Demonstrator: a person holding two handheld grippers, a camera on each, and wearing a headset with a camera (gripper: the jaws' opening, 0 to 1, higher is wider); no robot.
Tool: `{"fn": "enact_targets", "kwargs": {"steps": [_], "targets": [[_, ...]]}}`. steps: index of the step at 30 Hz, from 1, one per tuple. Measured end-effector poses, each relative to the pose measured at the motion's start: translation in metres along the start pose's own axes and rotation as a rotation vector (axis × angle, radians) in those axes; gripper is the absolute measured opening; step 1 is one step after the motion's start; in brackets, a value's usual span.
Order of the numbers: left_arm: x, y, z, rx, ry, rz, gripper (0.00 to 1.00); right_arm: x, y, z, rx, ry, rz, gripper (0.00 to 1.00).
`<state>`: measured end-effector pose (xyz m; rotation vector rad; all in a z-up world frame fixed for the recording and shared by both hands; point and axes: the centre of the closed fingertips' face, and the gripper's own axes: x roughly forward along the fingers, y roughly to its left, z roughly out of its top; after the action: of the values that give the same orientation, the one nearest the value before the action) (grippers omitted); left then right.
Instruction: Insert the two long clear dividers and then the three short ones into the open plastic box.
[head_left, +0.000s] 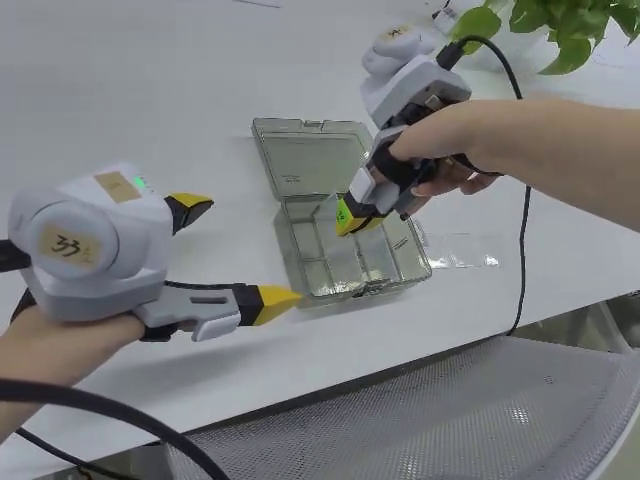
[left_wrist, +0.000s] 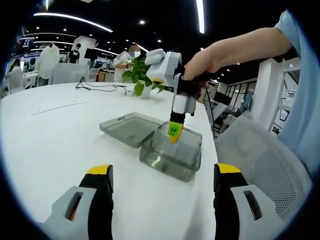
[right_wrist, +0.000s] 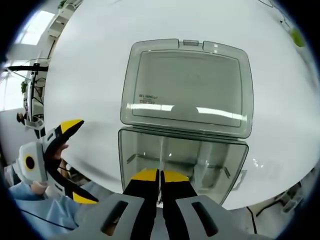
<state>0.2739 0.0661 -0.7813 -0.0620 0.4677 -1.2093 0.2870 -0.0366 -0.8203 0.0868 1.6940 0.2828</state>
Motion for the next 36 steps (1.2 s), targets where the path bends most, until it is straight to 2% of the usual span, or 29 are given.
{"fn": "enact_targets", "kwargs": {"steps": [5,16,20,23,24,25,28,36], "targets": [[-0.001,0.000,0.000,0.000,0.000,0.002,0.84,0.003,0.004,-0.003,-0.006,0.003,-0.009,0.02],[0.000,-0.003,0.002,0.006,0.002,-0.003,0.83,0.003,0.001,-0.001,-0.025,-0.002,-0.010,0.03],[-0.001,-0.004,0.003,0.010,0.002,-0.002,0.83,0.002,0.007,-0.003,-0.056,-0.006,0.002,0.04],[-0.002,-0.003,0.004,0.011,0.002,-0.001,0.83,-0.001,0.014,-0.009,-0.060,-0.012,0.030,0.10],[-0.002,-0.003,0.004,0.011,0.003,0.001,0.83,-0.002,0.020,-0.008,-0.070,-0.037,0.049,0.12],[-0.002,-0.003,0.003,0.013,0.004,0.002,0.83,-0.003,0.019,-0.010,-0.066,-0.033,0.045,0.15],[-0.002,-0.004,0.004,0.016,0.004,0.000,0.83,-0.001,0.021,-0.003,-0.077,-0.055,0.084,0.20],[-0.002,-0.008,0.006,0.023,0.004,-0.005,0.83,-0.020,0.030,0.002,-0.112,-0.126,0.125,0.31]]}}
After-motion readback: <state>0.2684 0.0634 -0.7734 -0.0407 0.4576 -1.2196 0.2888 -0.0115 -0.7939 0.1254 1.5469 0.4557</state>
